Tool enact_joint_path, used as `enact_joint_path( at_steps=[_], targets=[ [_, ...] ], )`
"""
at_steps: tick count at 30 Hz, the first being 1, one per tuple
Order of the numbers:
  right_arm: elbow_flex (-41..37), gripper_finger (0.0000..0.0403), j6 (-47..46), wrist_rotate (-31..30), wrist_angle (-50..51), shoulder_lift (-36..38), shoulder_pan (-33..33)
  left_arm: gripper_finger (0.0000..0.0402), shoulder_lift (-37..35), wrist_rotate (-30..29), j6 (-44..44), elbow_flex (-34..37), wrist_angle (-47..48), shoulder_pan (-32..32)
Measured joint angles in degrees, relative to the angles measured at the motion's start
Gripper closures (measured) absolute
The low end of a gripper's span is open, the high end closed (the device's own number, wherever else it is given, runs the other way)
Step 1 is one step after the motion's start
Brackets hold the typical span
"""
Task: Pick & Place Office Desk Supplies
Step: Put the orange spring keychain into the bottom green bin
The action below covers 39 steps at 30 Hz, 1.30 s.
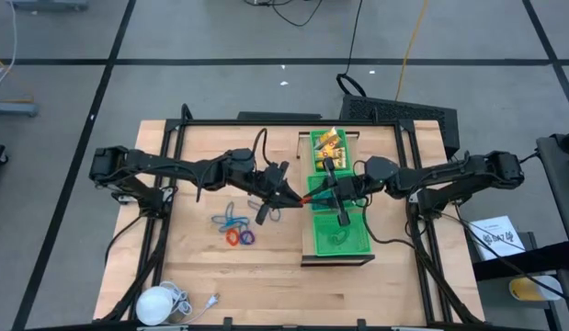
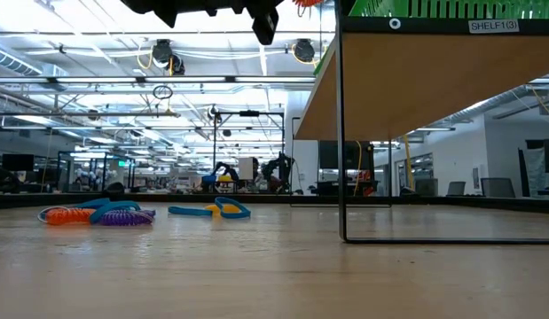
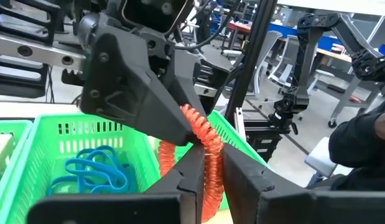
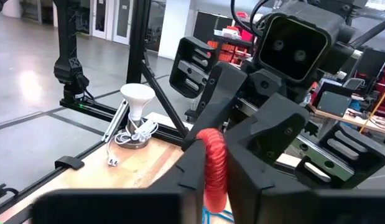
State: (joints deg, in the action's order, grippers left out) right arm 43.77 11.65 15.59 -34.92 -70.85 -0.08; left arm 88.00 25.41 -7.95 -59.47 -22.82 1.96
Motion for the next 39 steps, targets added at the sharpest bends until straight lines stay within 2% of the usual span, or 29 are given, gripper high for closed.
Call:
enact_joint_path(
  at_steps=[3, 9, 14, 19, 24, 27, 32, 36, 39],
  targets=[
    [0.0, 0.039, 0.6, 0.1, 0.0, 0.0, 0.0, 0.0343, 0.0, 0.0, 0.1, 0.0, -0.1, 0.0],
    [0.0, 0.038, 1.1, -0.3, 0.4, 0.0, 0.0, 0.0331, 0.0, -1.0, 0.1, 0.0, -0.2, -0.1],
    [0.0, 0.0395, 1.1, -0.8, 0.1, 0.1, -0.1, 0.0274, -1.4, -4.2, -0.1, 0.1, 0.5, -0.2],
    [0.0, 0.0392, 1.1, -0.7, 1.7, 0.9, -0.1, 0.0207, -4.9, -5.3, 2.1, 0.1, 2.4, 0.2],
    [0.1, 0.0392, -0.3, -0.5, 4.3, 3.9, -0.1, 0.0168, -10.6, -7.3, 2.7, 0.0, 9.7, 2.0],
    [0.0, 0.0393, -1.9, -0.2, 7.6, 6.2, 0.2, 0.0156, -13.1, -10.2, 3.4, 0.0, 14.4, 3.0],
    [0.0, 0.0391, -4.6, 6.6, 12.3, 10.8, 0.7, 0.0152, -15.1, -15.1, 5.3, 0.3, 21.3, 4.7],
    [0.0, 0.0391, -5.0, 8.7, 17.9, 14.7, 2.7, 0.0153, -15.0, -15.0, 6.1, 2.2, 20.7, 5.2],
    [-1.0, 0.0391, -5.0, 8.7, 21.6, 17.5, 4.7, 0.0153, -15.0, -15.0, 6.2, 5.6, 15.6, 5.2]
  ],
)
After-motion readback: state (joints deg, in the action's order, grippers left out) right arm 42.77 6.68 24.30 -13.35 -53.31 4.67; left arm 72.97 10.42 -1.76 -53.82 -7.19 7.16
